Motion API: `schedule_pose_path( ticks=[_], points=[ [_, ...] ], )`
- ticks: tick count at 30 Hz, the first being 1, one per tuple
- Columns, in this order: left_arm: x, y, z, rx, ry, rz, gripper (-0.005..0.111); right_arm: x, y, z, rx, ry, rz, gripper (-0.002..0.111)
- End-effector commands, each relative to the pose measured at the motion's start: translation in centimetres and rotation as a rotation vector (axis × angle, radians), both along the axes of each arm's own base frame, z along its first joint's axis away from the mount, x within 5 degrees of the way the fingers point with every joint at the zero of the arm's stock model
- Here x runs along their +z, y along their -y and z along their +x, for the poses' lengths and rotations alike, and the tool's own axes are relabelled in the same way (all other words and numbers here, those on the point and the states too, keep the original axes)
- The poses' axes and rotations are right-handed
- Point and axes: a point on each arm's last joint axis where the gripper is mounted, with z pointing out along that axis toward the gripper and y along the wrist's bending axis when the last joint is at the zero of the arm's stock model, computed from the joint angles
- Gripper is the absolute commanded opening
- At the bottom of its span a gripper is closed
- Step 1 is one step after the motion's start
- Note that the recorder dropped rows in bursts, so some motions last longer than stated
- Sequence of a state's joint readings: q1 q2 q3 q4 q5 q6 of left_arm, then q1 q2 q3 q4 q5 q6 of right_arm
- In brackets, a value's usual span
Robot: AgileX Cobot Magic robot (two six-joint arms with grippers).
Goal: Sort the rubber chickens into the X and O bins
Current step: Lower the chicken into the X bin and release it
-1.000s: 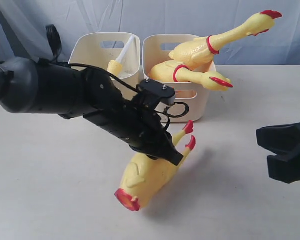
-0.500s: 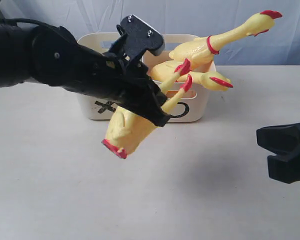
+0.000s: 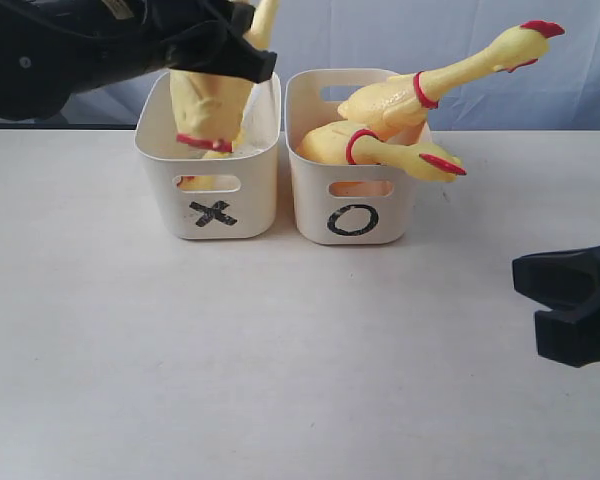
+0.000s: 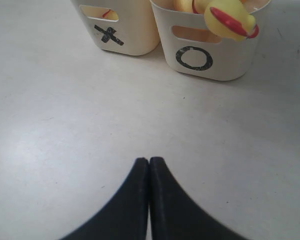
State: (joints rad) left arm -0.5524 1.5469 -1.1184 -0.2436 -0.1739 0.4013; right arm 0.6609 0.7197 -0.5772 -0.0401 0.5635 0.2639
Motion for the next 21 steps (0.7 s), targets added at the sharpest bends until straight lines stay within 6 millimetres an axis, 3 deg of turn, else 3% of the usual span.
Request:
schedule_pose_path(
  ticks=[1,9,21],
  points=[
    [1.6,-0.1,0.4,0.025,0.202,-0.043,0.0,-0.1,0.0,-0.1,-0.001,-0.008,0.008,-0.001],
    [-1.2,0.7,2.7,-0.008,0.336,0.052,0.0,-0.1,0.0,-0.1,-0.001,-0.01,0.01,-0.001],
    [-5.4,-2.9,6.6,0.121,0.25,0.054,0.0,-0.1,0.0,-0.2,-0.002,-0.018,0.016,-0.001]
  ],
)
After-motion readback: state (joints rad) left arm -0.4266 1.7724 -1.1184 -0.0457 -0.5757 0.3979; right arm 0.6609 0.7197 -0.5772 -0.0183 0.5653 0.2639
